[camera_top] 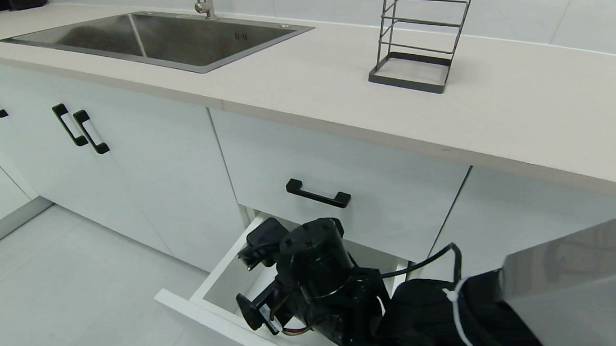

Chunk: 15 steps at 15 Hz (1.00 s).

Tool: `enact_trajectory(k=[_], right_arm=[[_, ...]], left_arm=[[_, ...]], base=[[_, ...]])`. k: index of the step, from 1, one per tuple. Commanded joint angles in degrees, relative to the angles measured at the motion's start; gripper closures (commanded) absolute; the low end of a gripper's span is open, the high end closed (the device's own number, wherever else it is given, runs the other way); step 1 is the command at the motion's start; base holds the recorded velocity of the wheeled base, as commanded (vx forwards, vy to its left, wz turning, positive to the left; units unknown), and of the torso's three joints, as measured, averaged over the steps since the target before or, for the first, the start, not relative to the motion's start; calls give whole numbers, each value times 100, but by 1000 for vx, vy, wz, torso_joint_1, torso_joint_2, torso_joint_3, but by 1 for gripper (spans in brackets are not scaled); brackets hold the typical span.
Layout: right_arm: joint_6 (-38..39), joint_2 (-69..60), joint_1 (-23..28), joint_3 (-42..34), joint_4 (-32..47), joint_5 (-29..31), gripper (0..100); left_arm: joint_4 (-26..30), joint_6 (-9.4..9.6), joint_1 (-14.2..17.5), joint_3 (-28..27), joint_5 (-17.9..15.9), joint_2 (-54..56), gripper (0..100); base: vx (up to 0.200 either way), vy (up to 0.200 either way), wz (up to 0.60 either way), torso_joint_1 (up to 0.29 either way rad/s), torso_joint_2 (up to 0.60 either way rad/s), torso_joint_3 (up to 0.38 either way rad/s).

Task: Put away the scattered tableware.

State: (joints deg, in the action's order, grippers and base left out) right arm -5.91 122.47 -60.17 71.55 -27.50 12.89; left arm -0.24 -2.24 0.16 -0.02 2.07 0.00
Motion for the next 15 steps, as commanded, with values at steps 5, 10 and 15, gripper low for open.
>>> enact_trajectory(k=[5,10,15], right_arm=[[-86,-2526,-434,-3358,-2409,-893,0],[-270,-5303,893,-5995,-2374,-2247,0],[-578,-9425,3064,-7146,324,-2651,0]], left_arm=[[-2,-4,2,2,4,0,0],[-2,-4,2,2,4,0,0],[-2,-4,2,2,4,0,0]], base=[[0,0,0,0,0,0],[0,0,0,0,0,0],[0,0,0,0,0,0]])
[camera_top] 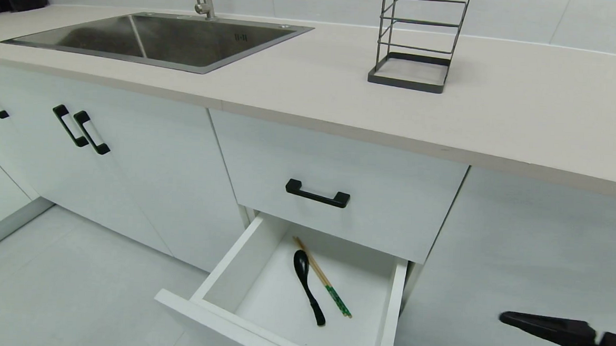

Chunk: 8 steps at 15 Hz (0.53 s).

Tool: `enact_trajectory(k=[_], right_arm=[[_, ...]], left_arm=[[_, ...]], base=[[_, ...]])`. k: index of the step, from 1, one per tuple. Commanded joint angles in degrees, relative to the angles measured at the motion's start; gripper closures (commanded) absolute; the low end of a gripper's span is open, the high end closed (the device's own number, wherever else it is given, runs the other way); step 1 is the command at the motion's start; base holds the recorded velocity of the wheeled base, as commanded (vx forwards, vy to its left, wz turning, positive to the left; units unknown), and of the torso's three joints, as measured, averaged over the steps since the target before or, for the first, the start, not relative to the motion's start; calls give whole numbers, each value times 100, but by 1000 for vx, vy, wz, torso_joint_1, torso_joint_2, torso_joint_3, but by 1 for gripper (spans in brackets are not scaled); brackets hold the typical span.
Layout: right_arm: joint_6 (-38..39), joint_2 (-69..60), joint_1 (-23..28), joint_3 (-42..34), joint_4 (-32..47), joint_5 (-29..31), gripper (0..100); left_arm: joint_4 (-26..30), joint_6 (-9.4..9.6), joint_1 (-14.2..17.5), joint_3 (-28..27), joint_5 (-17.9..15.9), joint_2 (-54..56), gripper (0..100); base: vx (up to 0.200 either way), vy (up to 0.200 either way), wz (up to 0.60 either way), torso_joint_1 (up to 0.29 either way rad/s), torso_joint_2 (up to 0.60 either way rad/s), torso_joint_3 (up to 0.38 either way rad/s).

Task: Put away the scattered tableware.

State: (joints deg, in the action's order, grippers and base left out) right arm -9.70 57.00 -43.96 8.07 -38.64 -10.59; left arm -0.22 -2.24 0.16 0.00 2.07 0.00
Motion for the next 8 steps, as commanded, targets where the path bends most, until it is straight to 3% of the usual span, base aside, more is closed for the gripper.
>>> enact_trajectory(k=[1,4,5,7,8], right_arm=[[-181,-3406,1627,-798,1764,-303,0],[-146,-5191,2937,-772,2572,-268,0],[-128,-5129,2981,-754,2467,-127,0],[-5,-5138,4000,-719,2361,-4,0],[-5,-5191,4176,-781,2458,-48,0]], left_arm=[[-4,-4,2,0,4,0,0],[-4,-4,2,0,4,0,0],[-4,-4,2,0,4,0,0],[-4,-4,2,0,4,0,0],[-4,5,2,0,4,0,0]], base=[[0,0,0,0,0,0],[0,0,0,0,0,0],[0,0,0,0,0,0],[0,0,0,0,0,0],[0,0,0,0,0,0]])
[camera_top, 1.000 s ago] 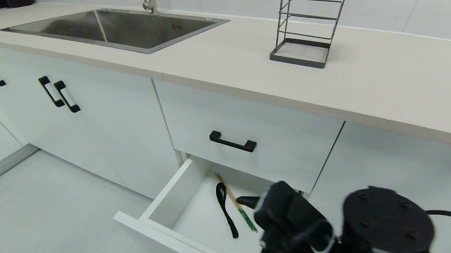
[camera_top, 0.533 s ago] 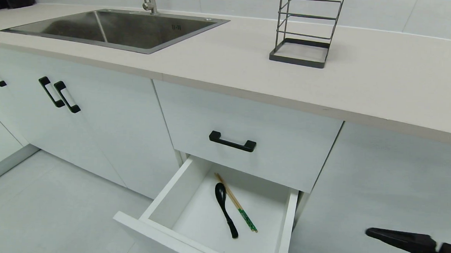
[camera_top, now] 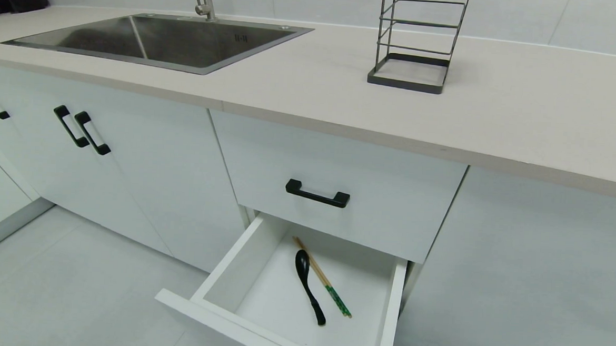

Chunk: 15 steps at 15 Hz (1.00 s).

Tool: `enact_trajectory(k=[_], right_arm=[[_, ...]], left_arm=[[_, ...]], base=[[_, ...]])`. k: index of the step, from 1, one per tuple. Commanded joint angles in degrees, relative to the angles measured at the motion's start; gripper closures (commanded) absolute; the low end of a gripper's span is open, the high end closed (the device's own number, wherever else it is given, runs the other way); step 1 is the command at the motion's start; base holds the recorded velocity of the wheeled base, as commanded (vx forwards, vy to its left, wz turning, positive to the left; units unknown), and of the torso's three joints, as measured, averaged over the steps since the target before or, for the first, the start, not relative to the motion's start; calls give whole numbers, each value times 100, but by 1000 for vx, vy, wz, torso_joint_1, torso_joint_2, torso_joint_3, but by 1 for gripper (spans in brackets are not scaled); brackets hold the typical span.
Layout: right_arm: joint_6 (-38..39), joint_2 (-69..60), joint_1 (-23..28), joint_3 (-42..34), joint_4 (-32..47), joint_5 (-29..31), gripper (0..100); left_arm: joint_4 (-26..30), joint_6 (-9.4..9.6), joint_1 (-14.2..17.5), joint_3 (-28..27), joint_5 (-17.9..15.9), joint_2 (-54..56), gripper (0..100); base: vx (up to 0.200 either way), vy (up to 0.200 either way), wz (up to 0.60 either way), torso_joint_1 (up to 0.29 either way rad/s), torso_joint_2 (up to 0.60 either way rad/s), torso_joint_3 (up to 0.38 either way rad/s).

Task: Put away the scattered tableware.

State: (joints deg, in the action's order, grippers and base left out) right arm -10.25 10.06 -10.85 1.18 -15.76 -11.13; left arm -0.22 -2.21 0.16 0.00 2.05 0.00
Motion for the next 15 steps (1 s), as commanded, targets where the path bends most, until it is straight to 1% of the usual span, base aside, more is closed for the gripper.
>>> enact_trajectory(k=[1,2,3,4,6,7,8,9,10,11,12,13,14,15], right_arm=[[76,-918,1146,-118,961,14,0],[199,-1006,1120,-118,1462,146,0],[428,-1006,1120,-118,1436,445,0],[718,-1006,1120,-118,1585,867,0],[893,-1006,1120,-118,1585,955,0],[902,-1006,1120,-118,1585,955,0],[955,-1006,1111,-118,1585,964,0],[964,-1006,1111,-118,1585,964,0],[964,-1006,1111,-118,1585,964,0],[964,-1006,1120,-118,1585,964,0],[964,-1006,1111,-118,1585,964,0],[964,-1006,1111,-118,1576,964,0],[964,-1006,1111,-118,1585,964,0],[964,-1006,1111,-118,1585,964,0]], left_arm=[[-4,1,2,0,-3,0,0],[-4,1,2,0,-3,0,0],[-4,-8,2,0,6,0,0],[-4,-8,2,0,-3,0,0],[-4,19,2,0,-3,0,0],[-4,-8,2,0,-29,0,0],[-119,45,2,-70,-205,0,0],[-154,54,-7,-589,-574,-114,0],[-13,54,2,-896,-723,-352,0],[277,54,-16,-1389,-855,-791,0],[576,71,-174,-1714,-1189,-1415,0],[690,133,-280,-1767,-1506,-1872,0],[769,335,-341,-1749,-1752,-2426,0],[901,458,-367,-1723,-1919,-2830,0]], base=[[0,0,0,0,0,0],[0,0,0,0,0,0],[0,0,0,0,0,0],[0,0,0,0,0,0],[0,0,0,0,0,0],[0,0,0,0,0,0],[0,0,0,0,0,0],[0,0,0,0,0,0],[0,0,0,0,0,0],[0,0,0,0,0,0],[0,0,0,0,0,0],[0,0,0,0,0,0],[0,0,0,0,0,0],[0,0,0,0,0,0]])
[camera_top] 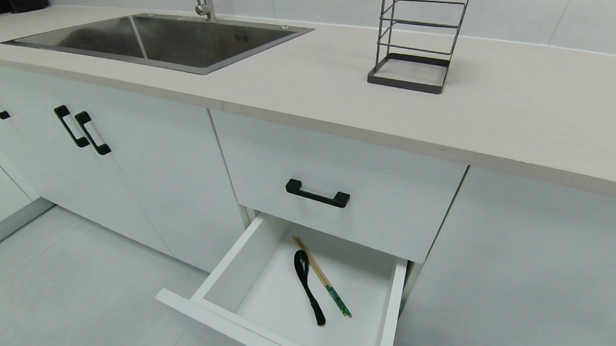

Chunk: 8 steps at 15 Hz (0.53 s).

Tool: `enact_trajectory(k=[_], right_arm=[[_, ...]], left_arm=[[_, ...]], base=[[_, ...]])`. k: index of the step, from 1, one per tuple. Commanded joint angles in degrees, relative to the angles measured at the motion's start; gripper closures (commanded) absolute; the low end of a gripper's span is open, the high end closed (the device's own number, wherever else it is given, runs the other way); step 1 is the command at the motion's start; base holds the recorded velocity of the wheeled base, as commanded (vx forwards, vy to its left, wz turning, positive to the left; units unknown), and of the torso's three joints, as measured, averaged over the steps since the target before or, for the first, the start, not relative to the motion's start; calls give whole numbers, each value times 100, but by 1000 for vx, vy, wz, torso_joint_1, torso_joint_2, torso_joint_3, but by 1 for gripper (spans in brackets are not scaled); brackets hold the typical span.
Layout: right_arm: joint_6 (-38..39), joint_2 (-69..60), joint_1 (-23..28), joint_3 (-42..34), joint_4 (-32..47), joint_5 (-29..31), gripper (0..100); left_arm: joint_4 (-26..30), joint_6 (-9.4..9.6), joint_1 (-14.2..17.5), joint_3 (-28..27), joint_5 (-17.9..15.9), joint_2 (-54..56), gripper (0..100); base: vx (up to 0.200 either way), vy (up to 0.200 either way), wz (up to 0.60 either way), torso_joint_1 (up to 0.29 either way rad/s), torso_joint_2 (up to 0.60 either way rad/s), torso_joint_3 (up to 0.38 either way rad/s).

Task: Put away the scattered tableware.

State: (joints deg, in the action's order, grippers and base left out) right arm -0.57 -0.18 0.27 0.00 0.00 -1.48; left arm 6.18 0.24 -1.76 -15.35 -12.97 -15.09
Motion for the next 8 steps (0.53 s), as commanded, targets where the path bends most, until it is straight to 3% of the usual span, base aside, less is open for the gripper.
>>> enact_trajectory(k=[1,3,5,6,8], right_arm=[[-4,18,0,0,9,-2,0],[-4,18,0,0,9,-2,0],[-4,18,0,0,9,-2,0],[-4,18,0,0,9,-2,0],[-4,18,0,0,9,-2,0]], left_arm=[[410,239,-255,-188,-513,-1532,0],[894,257,-967,-241,-628,-2543,0],[876,292,-1327,-293,-663,-3430,0],[876,354,-1415,-302,-698,-3791,0],[727,652,-1433,-302,-654,-4529,0]], base=[[0,0,0,0,0,0],[0,0,0,0,0,0],[0,0,0,0,0,0],[0,0,0,0,0,0],[0,0,0,0,0,0]])
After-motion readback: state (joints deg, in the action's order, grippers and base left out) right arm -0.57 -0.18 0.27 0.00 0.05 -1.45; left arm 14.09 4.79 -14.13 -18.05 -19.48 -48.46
